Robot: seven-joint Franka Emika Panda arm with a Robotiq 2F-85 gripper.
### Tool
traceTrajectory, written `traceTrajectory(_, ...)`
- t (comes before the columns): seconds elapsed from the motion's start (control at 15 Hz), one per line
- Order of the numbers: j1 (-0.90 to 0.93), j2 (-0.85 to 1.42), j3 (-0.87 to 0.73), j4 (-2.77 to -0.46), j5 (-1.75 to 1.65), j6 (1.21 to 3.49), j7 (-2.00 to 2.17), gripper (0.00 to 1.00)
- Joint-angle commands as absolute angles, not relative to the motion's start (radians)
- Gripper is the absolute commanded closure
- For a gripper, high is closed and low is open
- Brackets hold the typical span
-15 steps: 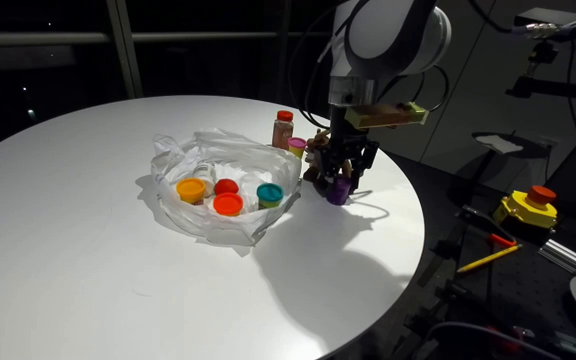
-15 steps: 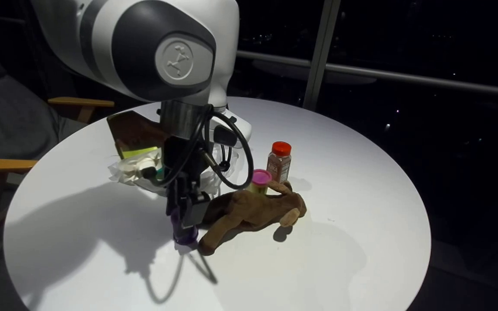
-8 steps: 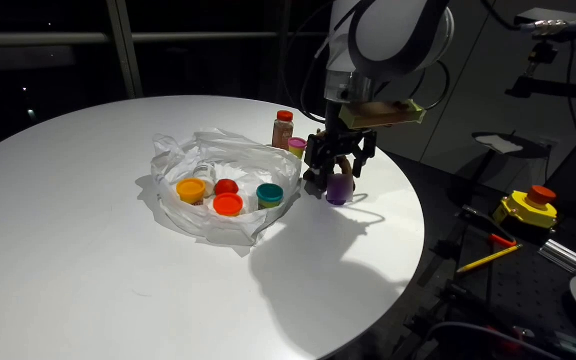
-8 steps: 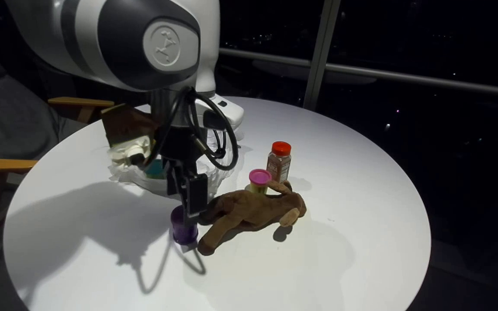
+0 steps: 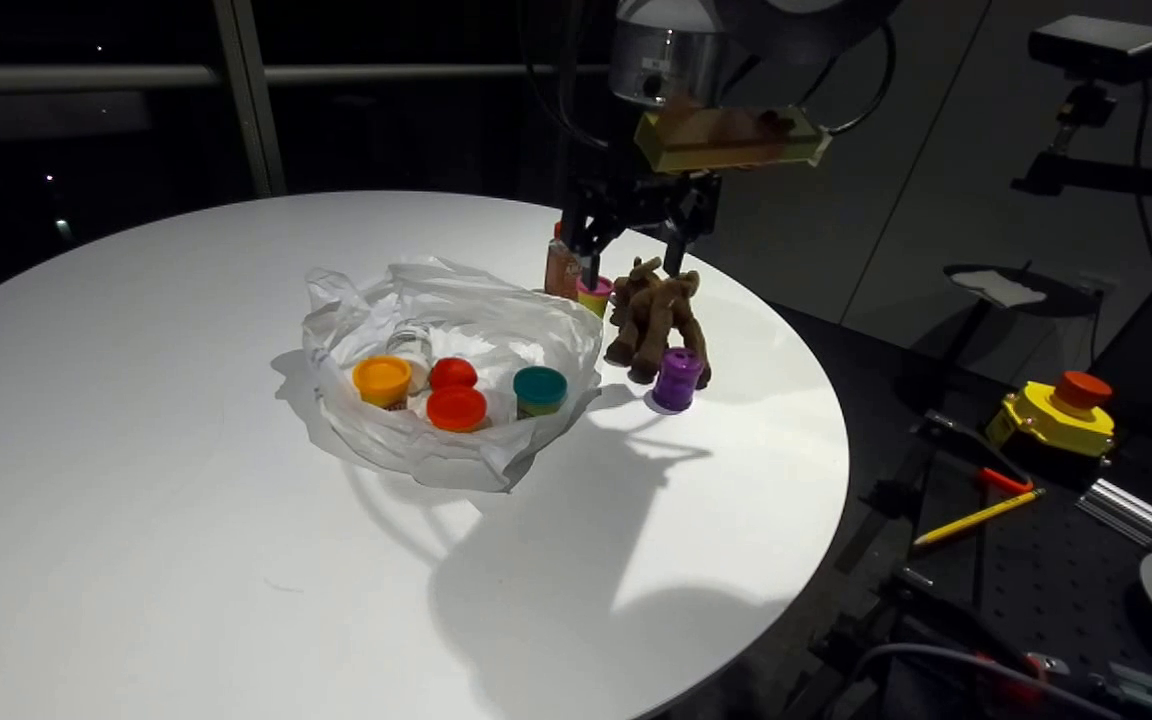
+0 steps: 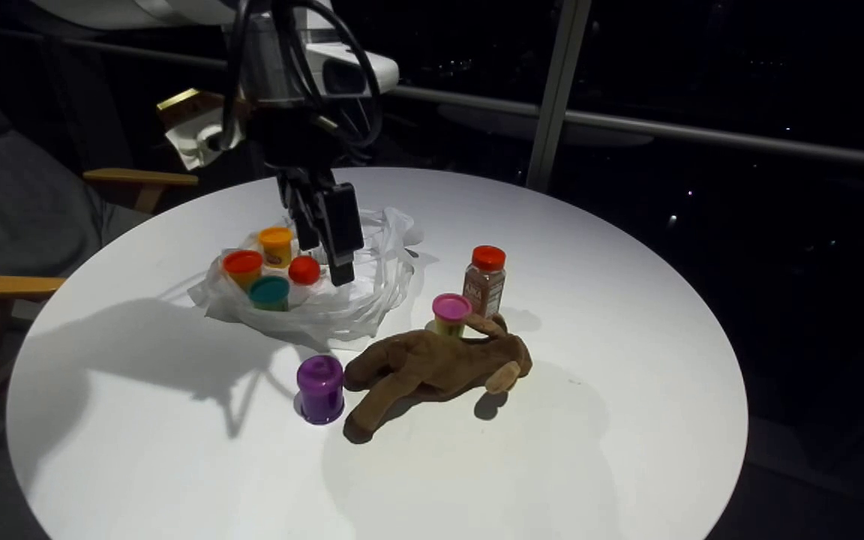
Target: Remove all the objects from the plastic bag and put them on the table
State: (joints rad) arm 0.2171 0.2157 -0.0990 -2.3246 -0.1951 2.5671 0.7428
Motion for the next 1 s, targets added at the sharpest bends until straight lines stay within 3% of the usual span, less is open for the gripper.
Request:
traceTrajectory(0.0,0.219,0.303,-0.072,-2.183,-0.279,2.479,0.730,0.00)
traceTrajectory(0.4,0.217,0.446,-0.010,-2.032,-0.288,2.404,0.509,0.00)
traceTrajectory(0.93,0.203,0.486,0.080,-2.034,-0.134,2.440,0.307,0.00)
